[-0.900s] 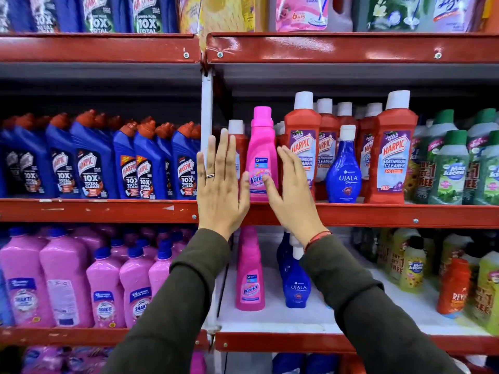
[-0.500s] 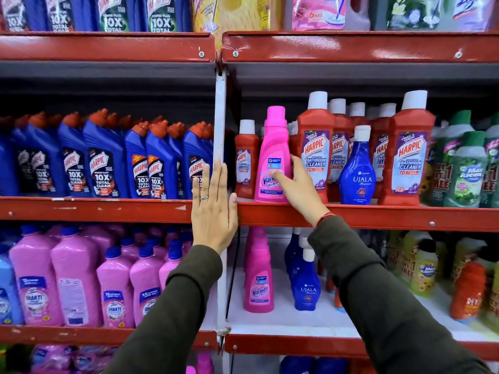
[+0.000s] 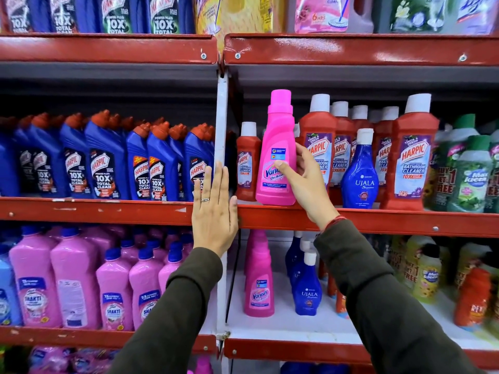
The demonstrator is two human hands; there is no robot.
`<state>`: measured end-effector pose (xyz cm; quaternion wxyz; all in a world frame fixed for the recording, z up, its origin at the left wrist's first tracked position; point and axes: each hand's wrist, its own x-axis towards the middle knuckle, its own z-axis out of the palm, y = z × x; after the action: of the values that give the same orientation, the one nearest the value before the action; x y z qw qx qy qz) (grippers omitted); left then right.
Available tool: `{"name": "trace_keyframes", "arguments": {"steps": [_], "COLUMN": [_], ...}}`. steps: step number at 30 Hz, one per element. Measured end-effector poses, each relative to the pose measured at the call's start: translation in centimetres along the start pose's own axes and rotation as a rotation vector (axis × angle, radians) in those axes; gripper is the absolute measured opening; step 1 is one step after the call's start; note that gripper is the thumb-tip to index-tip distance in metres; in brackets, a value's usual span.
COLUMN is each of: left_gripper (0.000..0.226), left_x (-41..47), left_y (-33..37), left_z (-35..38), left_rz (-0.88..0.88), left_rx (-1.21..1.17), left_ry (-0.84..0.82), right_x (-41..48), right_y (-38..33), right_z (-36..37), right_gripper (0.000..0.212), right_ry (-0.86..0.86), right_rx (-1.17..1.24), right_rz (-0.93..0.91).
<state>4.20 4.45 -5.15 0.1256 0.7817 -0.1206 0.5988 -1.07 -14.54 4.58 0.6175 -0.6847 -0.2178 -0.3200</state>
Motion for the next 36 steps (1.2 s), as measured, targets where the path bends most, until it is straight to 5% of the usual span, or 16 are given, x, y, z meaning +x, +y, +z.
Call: {"name": "trace_keyframes", "arguments": {"steps": [12,23,36], "left_gripper": [0.064,0.064,0.078], "left_x": [-0.2,-8.4,-22.8], "left_y": [0.1,0.8,-0.3], "left_z": [-0.4,-0.4,4.8], "left_rz": [0.014,-0.003,-0.089], "left_rx": [-0.046,-0.104,-0.076], "left_ry": [-0.006,0.051,-0.214], "right_x": [-4.0,-13.8,-20.2], "right_y": [-1.8,5.2,15.8], "right_z": [-0.9,-1.2,-0.3], "right_gripper": [0.050,0.052,0.053], "right_ry": [-0.064,-0.100,-0.077], "right_rx": [0.101,0.131,0.043], "right_rz": [0.016,0.141,0.332]}}
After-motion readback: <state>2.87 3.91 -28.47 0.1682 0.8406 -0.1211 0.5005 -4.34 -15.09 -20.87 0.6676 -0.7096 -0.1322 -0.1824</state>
